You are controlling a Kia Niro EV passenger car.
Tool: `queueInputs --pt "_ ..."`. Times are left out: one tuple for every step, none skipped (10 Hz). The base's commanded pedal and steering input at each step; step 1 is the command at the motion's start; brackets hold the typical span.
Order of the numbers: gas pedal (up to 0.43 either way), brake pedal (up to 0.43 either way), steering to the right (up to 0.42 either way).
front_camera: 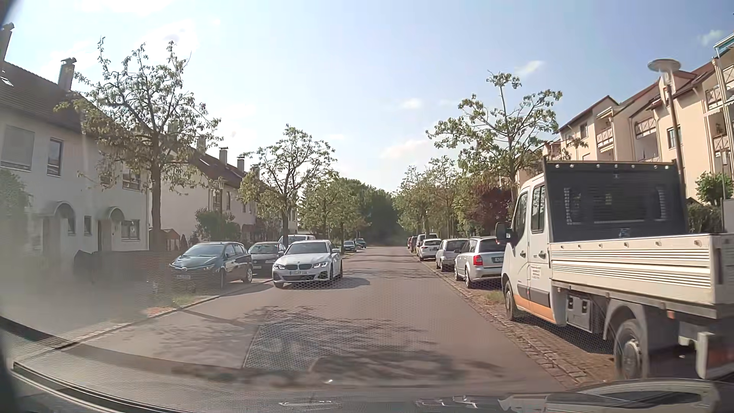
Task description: Follow the waypoints while adhering to traffic rules and regulations
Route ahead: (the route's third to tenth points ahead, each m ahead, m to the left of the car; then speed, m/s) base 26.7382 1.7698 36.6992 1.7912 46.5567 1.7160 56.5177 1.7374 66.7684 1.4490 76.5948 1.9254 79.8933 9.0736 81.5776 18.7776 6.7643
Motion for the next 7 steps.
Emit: queueInputs --pt "0.059 0.012 -0.001" --pt "0.059 0.012 -0.001" --pt "0.059 0.012 -0.001" --pt "0.059 0.012 -0.001" --pt "0.059 0.012 -0.001" --pt "0.059 0.012 -0.001" --pt "0.059 0.012 -0.001"
